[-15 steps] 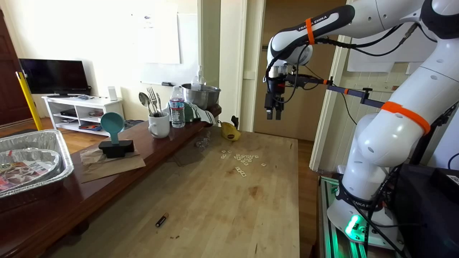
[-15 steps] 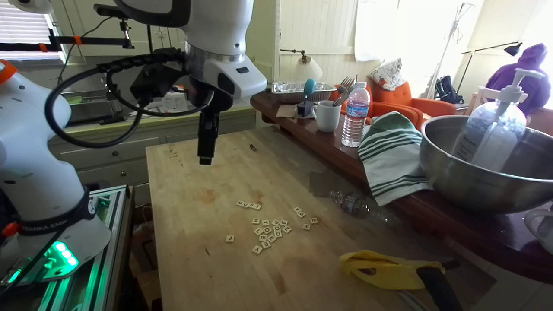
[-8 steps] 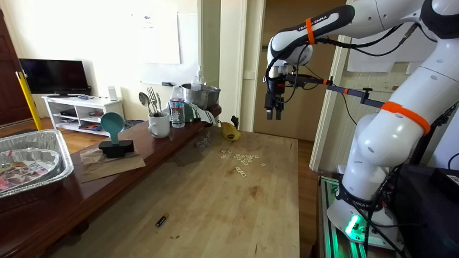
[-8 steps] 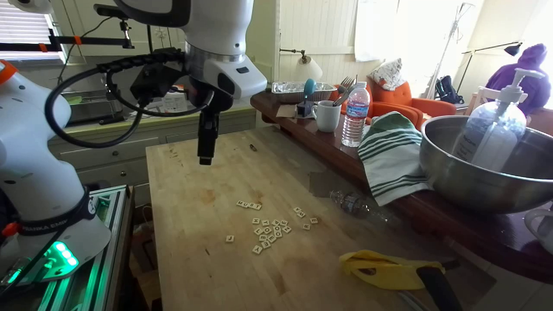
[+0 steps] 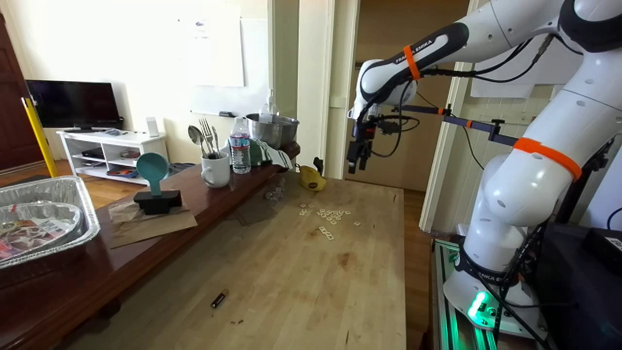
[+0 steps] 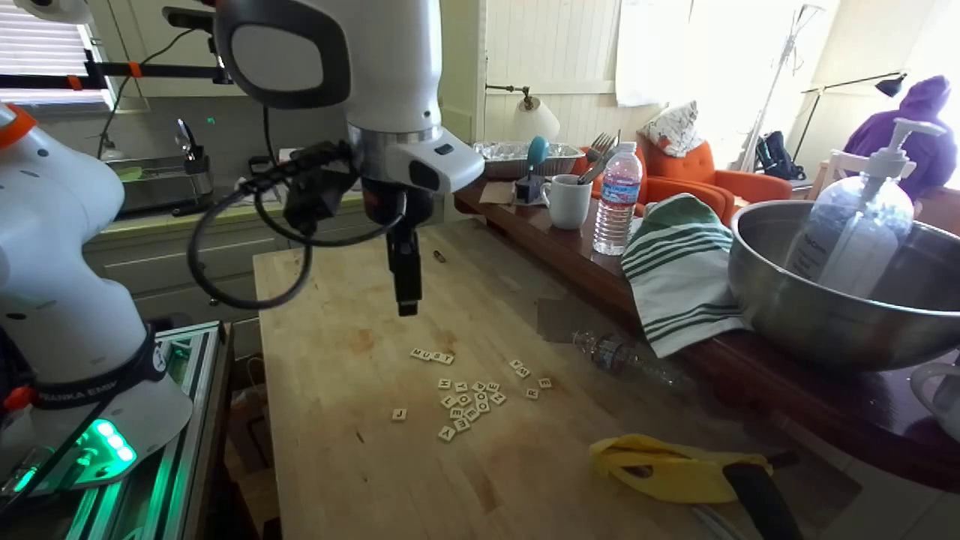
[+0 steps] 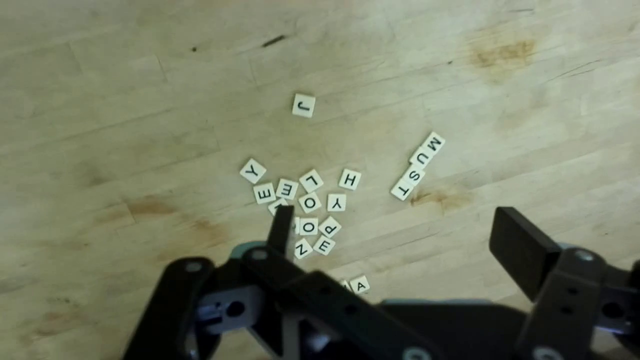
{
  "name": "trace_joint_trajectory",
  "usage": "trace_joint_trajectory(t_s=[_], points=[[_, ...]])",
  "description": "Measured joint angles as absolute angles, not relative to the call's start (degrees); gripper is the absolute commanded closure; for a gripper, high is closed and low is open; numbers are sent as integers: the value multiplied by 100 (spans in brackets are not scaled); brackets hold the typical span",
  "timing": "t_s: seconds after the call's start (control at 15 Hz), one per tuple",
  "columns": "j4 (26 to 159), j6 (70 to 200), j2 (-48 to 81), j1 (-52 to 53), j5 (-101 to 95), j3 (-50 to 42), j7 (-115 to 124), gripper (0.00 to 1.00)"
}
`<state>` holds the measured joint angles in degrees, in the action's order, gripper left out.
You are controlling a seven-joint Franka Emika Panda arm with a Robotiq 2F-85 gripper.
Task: Add the tile letter y to the already spelt word
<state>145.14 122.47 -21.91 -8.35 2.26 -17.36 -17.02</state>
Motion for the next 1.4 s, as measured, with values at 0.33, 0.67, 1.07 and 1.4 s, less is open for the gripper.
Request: trace_joint_trajectory(t_s=[0.33,0.67,1.07,1.4], points=[[15156,14260,-1444,-675,292,-1656,-2222,0],[15148,14674,-761,-646,325,-1545,-2157,0],[15134,14948,-605,-698,314,-1478,-2145,25],[14955,15607,108,-698,679,-1360,-2250,65]])
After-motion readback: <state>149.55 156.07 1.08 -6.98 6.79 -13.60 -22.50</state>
